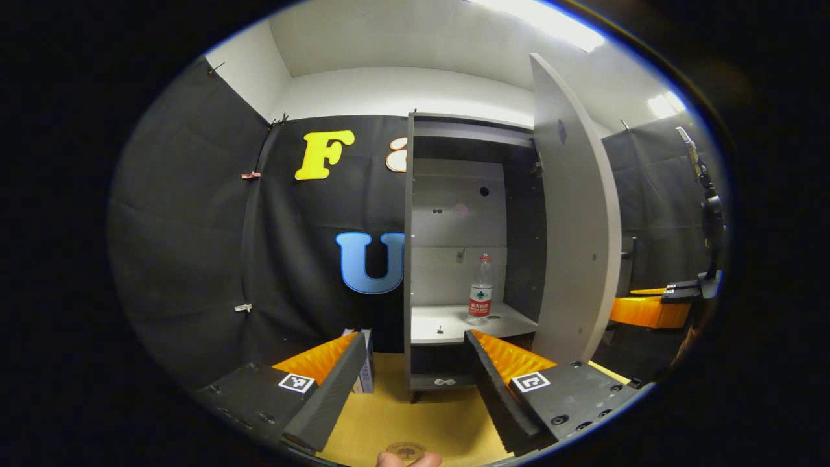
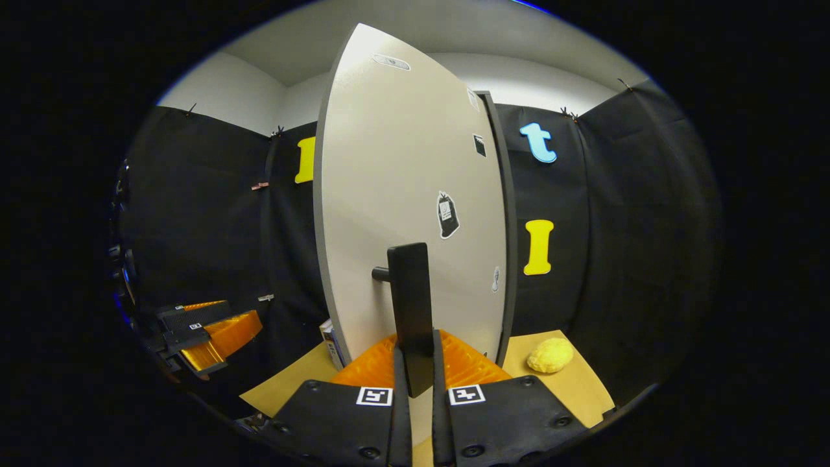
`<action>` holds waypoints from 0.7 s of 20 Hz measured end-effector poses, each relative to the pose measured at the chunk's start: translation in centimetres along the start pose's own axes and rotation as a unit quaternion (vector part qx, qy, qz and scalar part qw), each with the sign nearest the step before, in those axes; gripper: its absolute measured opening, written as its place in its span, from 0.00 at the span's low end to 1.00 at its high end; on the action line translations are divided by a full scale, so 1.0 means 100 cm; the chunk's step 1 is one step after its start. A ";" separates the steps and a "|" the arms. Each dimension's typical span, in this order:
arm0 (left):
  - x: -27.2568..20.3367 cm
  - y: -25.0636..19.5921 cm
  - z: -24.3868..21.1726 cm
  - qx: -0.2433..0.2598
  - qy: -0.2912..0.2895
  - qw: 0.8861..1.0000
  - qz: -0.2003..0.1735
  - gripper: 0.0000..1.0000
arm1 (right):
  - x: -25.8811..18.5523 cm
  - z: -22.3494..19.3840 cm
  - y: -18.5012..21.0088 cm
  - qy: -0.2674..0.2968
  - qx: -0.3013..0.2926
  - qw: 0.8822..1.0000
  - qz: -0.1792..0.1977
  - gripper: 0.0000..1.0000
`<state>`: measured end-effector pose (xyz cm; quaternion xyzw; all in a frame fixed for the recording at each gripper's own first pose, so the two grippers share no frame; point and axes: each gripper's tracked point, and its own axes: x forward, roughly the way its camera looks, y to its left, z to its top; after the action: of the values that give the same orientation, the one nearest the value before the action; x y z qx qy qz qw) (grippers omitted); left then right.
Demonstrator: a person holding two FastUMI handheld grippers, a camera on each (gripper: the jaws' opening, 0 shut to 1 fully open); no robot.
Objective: Open the cabinet door with the right hand, grasp the bottle in the cabinet with the left hand and place it on the coaster, then close the cabinet door with the right hand.
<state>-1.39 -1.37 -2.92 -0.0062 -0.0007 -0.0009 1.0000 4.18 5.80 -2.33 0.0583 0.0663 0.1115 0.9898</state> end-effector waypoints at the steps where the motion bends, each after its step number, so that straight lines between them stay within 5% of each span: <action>1: 0.002 -0.007 -0.001 -0.003 0.001 1.000 -0.007 0.95 | -0.005 0.001 -0.007 -0.003 -0.003 1.000 -0.008 0.17; 14: 0.026 -0.066 0.004 0.010 0.001 0.999 -0.040 0.95 | -0.029 0.014 -0.094 -0.024 0.006 0.998 -0.066 0.13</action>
<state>1.21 -7.93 -2.45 0.0035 0.0005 -0.0407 0.9992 3.56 -4.07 -1.86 0.0622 0.0471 0.0439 0.9960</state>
